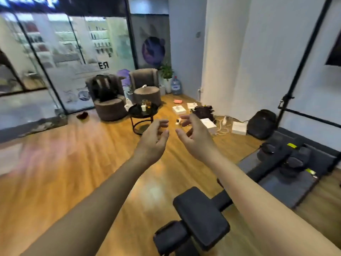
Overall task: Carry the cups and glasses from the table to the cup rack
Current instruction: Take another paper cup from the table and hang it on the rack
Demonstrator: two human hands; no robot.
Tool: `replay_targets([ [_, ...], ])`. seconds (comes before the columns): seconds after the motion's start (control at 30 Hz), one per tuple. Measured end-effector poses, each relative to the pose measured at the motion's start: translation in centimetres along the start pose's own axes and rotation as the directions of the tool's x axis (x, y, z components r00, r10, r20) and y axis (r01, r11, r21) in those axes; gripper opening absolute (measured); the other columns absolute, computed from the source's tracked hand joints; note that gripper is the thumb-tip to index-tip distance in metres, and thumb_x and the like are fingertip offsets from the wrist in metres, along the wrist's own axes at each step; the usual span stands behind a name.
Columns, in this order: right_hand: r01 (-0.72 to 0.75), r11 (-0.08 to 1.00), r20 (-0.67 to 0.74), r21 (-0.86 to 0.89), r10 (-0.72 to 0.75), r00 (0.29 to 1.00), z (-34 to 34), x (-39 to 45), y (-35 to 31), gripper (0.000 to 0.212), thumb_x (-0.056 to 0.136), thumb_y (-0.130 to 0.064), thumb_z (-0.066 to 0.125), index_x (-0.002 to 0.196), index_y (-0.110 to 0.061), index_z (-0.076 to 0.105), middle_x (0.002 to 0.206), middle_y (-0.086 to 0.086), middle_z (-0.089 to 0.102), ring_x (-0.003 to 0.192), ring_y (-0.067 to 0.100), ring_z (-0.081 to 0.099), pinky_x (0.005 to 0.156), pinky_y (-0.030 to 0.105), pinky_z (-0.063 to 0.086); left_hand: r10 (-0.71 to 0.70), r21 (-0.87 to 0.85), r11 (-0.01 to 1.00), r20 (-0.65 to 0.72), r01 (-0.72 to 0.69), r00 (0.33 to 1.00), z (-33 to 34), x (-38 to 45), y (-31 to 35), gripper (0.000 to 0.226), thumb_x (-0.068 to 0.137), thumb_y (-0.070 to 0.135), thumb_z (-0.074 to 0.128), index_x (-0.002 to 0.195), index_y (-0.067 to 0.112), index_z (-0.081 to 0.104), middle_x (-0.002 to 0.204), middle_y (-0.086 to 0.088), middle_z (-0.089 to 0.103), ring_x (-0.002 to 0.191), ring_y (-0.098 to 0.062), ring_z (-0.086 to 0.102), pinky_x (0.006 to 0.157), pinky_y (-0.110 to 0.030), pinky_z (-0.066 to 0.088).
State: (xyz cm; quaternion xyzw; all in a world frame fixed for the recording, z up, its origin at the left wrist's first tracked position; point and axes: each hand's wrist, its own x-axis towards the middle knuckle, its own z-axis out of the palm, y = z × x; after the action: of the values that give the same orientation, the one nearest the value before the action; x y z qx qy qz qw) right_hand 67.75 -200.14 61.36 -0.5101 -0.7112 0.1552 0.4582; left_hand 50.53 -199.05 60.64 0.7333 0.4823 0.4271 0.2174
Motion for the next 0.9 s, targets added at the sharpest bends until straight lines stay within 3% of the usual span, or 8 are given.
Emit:
replay_targets([
  [0.1, 0.054, 0.998, 0.086, 0.018, -0.056, 0.995, 8.5, 3.1, -3.7, 0.038, 0.096, -0.035, 0.062, 0.131, -0.025, 0.049, 0.112, -0.005, 0.056, 0.086, 0.009, 0.058, 0.075, 0.03, 0.056, -0.094, 0.057, 0.993, -0.107, 0.101, 0.99, -7.7, -0.8, -5.3, 0.025, 0.103, 0.017, 0.052, 0.127, 0.024, 0.053, 0.12, 0.008, 0.058, 0.107, -0.011, 0.057, 0.082, -0.015, 0.045],
  [0.2, 0.09, 0.996, 0.142, 0.022, -0.092, 0.985, 14.8, 6.0, -5.8, 0.042, 0.095, -0.035, 0.063, 0.134, -0.026, 0.048, 0.116, -0.006, 0.056, 0.096, 0.012, 0.061, 0.079, 0.034, 0.059, -0.136, 0.084, 0.985, -0.189, 0.154, 0.973, -12.7, -0.2, -9.3, 0.025, 0.102, 0.018, 0.053, 0.124, 0.029, 0.05, 0.118, 0.009, 0.057, 0.099, -0.007, 0.057, 0.081, -0.026, 0.048],
  [0.3, 0.082, 0.997, 0.176, 0.006, -0.082, 0.981, 20.0, 9.7, -5.9, 0.047, 0.095, -0.038, 0.062, 0.137, -0.027, 0.045, 0.121, -0.005, 0.054, 0.099, 0.013, 0.061, 0.079, 0.036, 0.06, -0.162, 0.103, 0.977, -0.201, 0.186, 0.966, -15.6, 1.7, -13.8, 0.029, 0.102, 0.022, 0.055, 0.129, 0.027, 0.049, 0.122, 0.011, 0.056, 0.103, -0.008, 0.057, 0.087, -0.032, 0.051],
  [0.47, 0.045, 0.999, 0.16, -0.014, -0.043, 0.986, 26.3, 16.7, -3.3, 0.048, 0.094, -0.037, 0.063, 0.137, -0.029, 0.044, 0.122, -0.005, 0.053, 0.097, 0.014, 0.062, 0.076, 0.037, 0.062, -0.154, 0.151, 0.973, -0.154, 0.177, 0.976, -17.7, 8.3, -20.9, 0.037, 0.098, 0.022, 0.061, 0.133, 0.026, 0.048, 0.128, 0.008, 0.056, 0.105, -0.009, 0.059, 0.081, -0.029, 0.053],
  [0.63, -0.059, 0.998, 0.131, -0.023, 0.062, 0.99, 31.1, 28.6, 0.0, 0.045, 0.096, -0.037, 0.062, 0.136, -0.029, 0.045, 0.125, -0.003, 0.054, 0.096, 0.013, 0.062, 0.076, 0.032, 0.061, -0.155, 0.2, 0.967, -0.02, 0.156, 0.988, -18.7, 20.8, -28.3, 0.046, 0.094, 0.024, 0.068, 0.135, 0.028, 0.047, 0.128, 0.011, 0.054, 0.109, -0.01, 0.058, 0.071, -0.017, 0.046],
  [0.9, -0.144, 0.99, 0.167, 0.01, 0.14, 0.976, 36.7, 43.3, 4.3, 0.045, 0.098, -0.036, 0.059, 0.139, -0.027, 0.043, 0.128, -0.002, 0.052, 0.087, 0.011, 0.06, 0.067, 0.02, 0.053, -0.182, 0.191, 0.968, 0.078, 0.165, 0.98, -19.0, 36.8, -38.0, 0.058, 0.091, 0.024, 0.073, 0.14, 0.029, 0.044, 0.138, 0.007, 0.054, 0.116, -0.013, 0.058, 0.076, -0.018, 0.049],
])
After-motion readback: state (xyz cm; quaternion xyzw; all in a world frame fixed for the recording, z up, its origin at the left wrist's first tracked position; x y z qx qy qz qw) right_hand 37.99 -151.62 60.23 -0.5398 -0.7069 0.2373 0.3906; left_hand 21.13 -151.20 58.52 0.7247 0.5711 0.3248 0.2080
